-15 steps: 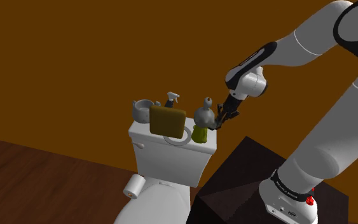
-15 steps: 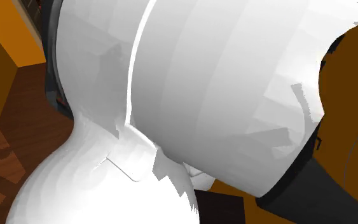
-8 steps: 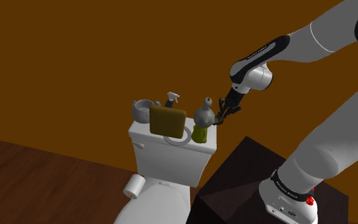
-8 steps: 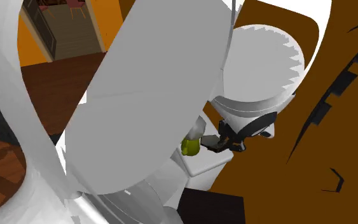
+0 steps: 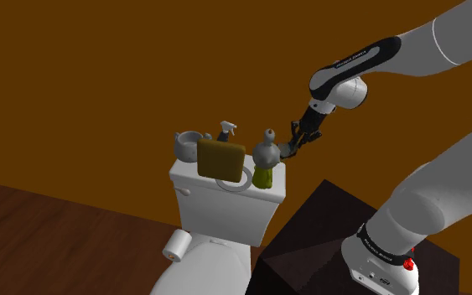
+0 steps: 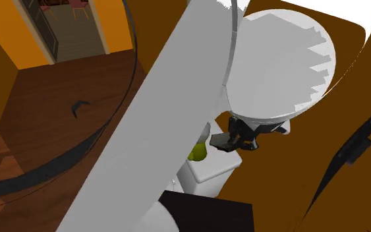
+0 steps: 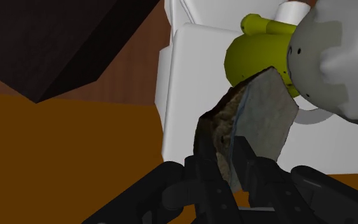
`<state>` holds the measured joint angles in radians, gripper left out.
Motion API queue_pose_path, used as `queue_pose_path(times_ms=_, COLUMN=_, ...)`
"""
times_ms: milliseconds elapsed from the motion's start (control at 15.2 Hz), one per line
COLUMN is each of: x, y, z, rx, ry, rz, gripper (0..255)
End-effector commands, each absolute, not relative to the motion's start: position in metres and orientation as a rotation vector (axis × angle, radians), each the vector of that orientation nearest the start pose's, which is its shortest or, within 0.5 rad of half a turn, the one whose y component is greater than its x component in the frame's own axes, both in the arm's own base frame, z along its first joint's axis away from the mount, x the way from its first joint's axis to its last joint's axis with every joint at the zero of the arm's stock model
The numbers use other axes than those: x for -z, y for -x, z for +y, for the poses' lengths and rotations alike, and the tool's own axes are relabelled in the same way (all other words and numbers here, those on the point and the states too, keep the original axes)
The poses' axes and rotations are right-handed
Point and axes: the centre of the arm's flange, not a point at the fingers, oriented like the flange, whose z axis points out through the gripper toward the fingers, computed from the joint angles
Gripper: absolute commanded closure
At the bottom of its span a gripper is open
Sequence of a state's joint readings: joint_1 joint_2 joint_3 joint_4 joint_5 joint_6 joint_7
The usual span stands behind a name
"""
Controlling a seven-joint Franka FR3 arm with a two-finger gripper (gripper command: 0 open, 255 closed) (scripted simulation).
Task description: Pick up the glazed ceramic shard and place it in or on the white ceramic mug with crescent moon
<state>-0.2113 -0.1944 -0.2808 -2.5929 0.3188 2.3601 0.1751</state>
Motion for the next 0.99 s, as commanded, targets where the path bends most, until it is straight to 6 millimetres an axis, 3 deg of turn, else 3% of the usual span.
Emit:
queue_pose_path(times_ms=0, x=-0.331, y=-0.377, z=-0.195, rx=-0.013, ry=2.584, rz=1.239, gripper=255)
queue_pose_path(times_ms=264, x=-0.347, y=-0.377, z=-0.195, rx=-0.013, ry=2.584, rz=1.239, gripper=255)
queue_pose_path(times_ms=924, x=-0.355, y=-0.492, z=-0.131, rx=-0.013, ry=2.584, rz=1.239, gripper=255)
